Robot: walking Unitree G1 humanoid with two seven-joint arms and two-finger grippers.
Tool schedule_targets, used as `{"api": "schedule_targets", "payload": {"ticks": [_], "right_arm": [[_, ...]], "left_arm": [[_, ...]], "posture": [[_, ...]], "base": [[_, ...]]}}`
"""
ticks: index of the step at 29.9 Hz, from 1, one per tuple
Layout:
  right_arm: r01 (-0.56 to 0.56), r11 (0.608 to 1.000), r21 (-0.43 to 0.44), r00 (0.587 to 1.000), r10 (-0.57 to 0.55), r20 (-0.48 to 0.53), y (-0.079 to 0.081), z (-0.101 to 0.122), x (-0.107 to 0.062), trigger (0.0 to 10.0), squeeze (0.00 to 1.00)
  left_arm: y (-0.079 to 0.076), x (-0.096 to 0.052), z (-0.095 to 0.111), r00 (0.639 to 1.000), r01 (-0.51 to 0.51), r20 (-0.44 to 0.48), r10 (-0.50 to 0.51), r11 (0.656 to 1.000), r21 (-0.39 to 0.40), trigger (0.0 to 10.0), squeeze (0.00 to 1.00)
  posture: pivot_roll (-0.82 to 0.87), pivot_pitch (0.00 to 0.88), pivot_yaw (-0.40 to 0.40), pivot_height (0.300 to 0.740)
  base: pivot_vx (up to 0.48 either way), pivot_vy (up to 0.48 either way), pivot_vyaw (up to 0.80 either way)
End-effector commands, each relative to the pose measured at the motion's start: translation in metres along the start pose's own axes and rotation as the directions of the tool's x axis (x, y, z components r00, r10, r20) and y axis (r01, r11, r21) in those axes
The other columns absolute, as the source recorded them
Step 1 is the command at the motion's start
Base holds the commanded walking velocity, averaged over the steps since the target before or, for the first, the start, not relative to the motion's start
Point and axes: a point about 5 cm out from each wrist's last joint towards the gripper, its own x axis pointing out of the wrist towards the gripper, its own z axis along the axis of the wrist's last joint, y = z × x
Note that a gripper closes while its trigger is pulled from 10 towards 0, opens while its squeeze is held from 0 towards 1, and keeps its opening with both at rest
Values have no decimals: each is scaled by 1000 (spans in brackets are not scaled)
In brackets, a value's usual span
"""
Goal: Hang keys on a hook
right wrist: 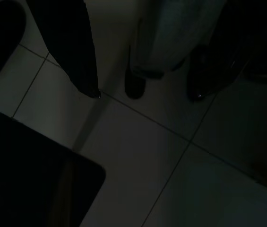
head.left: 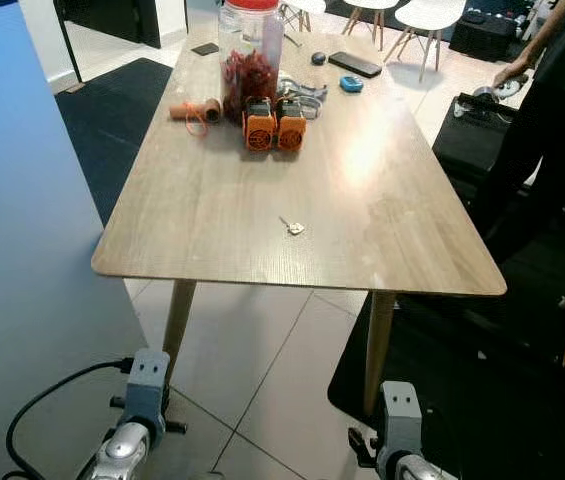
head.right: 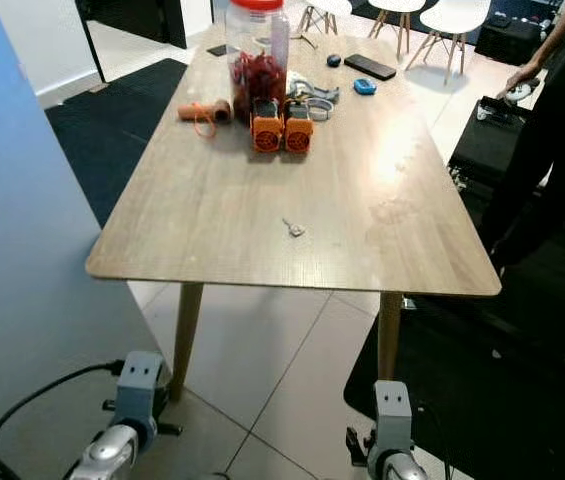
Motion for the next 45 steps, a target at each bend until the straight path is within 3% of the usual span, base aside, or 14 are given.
{"api": "schedule_targets", "payload": {"ticks": [1,16,33,45], "right_arm": [[-2,1000,-8,1000,2,0,-1,-1,-1,10000,0],[-4,1000,-8,1000,4,-4,0,-3,-1,10000,0],[-11,1000,3,1000,11,-11,3,-7,-2,10000,0],[-17,1000,-19,1000,17,-18,3,-7,-2,10000,0]], "left_arm": [[-9,0,-4,1000,27,-15,-27,1000,10,10000,0],[-11,1,1,999,51,7,-51,997,61,10000,0],[-17,3,11,991,105,69,-112,990,96,10000,0],[-12,6,15,996,61,69,-63,997,40,10000,0]], "posture": [[106,27,-67,740],[106,33,-61,740],[107,21,-54,740],[111,8,-62,740]], "base": [[-356,0,0],[-353,0,0],[0,0,0],[0,0,0]]}}
